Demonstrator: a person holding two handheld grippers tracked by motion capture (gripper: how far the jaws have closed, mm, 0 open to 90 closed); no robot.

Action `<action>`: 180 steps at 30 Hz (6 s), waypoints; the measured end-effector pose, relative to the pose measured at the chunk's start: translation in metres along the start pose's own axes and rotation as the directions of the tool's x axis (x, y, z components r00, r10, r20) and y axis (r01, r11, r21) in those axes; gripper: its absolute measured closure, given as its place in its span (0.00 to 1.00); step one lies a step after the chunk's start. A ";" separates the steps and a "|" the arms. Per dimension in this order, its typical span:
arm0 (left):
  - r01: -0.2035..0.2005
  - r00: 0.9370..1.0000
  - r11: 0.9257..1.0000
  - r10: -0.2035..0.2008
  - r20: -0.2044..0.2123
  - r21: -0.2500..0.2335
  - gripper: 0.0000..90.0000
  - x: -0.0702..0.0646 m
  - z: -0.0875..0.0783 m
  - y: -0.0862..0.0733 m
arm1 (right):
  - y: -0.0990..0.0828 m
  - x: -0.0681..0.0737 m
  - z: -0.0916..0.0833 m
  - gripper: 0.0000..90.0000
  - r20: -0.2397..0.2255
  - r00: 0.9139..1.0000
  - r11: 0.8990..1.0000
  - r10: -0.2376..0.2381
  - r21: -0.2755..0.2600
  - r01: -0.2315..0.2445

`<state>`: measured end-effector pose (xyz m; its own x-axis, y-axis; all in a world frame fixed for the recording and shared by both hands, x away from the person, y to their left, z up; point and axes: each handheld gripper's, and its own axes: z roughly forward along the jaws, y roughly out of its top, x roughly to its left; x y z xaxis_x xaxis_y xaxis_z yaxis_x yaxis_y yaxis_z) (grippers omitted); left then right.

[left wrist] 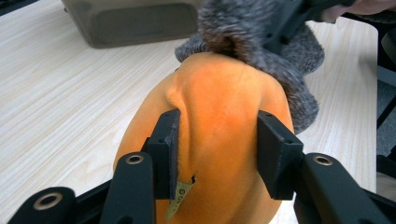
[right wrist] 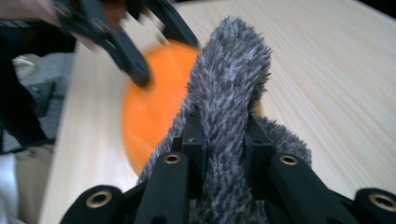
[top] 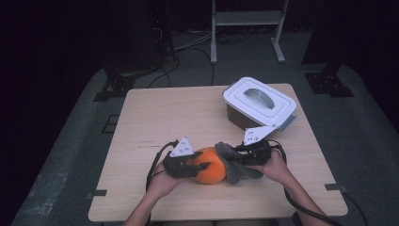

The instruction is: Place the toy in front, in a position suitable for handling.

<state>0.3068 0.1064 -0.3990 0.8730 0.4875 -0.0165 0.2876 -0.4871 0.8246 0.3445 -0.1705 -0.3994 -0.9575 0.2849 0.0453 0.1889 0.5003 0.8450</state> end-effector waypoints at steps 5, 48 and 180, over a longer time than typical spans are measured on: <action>-0.007 0.999 1.000 0.006 0.037 0.019 0.56 -0.008 0.009 0.004 | -0.007 -0.005 -0.011 0.83 0.010 0.999 0.999 0.036 0.009 -0.036; -0.039 0.974 0.993 0.012 0.228 0.114 0.39 0.003 0.012 -0.014 | -0.036 -0.001 -0.066 0.84 -0.021 0.996 0.996 0.087 0.007 -0.087; 0.016 1.000 0.997 -0.015 0.016 -0.079 0.09 0.033 -0.054 -0.045 | 0.037 -0.150 -0.101 0.30 0.407 0.899 0.984 0.161 0.010 -0.180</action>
<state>0.3018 0.1837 -0.4058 0.8748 0.4830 -0.0378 0.2695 -0.4202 0.8665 0.4727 -0.2776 -0.3209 -0.7421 0.6691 -0.0401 0.3603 0.4487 0.8179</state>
